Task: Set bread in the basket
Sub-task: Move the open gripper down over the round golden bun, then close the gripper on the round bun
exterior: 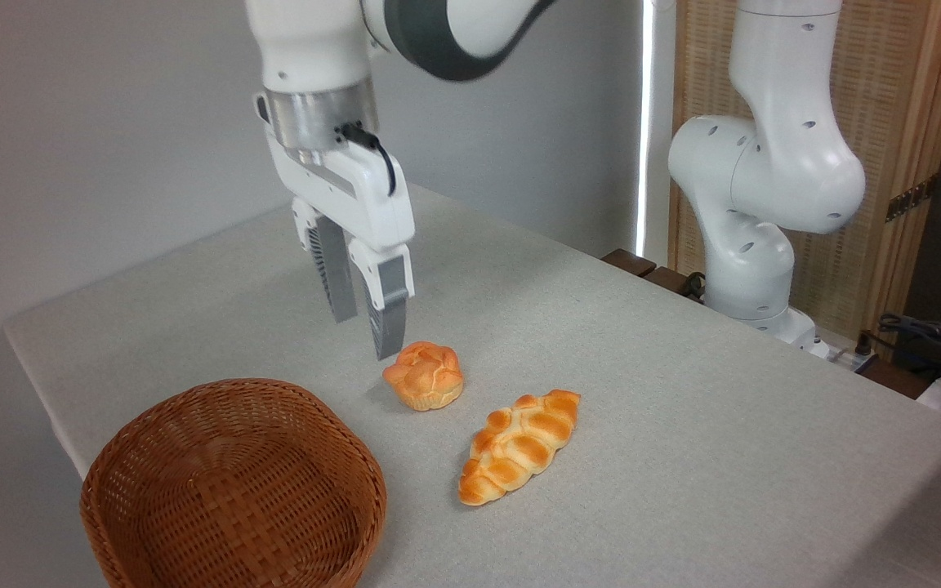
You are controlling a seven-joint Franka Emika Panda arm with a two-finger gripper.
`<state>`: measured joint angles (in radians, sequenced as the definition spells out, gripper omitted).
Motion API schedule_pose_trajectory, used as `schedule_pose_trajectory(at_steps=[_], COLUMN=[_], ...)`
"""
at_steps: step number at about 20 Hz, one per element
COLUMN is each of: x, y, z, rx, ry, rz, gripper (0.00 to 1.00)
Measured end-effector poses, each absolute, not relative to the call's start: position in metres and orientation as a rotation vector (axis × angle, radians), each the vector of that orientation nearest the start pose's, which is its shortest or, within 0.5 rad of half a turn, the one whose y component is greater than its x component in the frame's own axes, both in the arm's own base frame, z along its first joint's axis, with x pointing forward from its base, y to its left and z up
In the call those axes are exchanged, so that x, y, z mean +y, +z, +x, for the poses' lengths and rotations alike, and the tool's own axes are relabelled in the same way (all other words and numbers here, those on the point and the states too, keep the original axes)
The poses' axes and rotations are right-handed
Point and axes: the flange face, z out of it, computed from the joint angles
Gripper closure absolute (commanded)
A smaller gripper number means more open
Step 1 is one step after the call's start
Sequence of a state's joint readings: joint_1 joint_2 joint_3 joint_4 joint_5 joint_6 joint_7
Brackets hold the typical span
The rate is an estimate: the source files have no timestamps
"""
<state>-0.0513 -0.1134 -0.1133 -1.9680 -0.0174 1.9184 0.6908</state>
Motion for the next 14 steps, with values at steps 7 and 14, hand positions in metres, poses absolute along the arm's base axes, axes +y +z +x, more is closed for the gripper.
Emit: schedule_pose_trajectory(at_steps=[7, 14], x=[-0.116, -0.124], y=[0.477, 0.442], z=[0.497, 0.49], rx=[1.365, 1.396], ry=[-0.036, 0.006], rz=[-2.812, -2.803], gripper=[0.0, 0.0])
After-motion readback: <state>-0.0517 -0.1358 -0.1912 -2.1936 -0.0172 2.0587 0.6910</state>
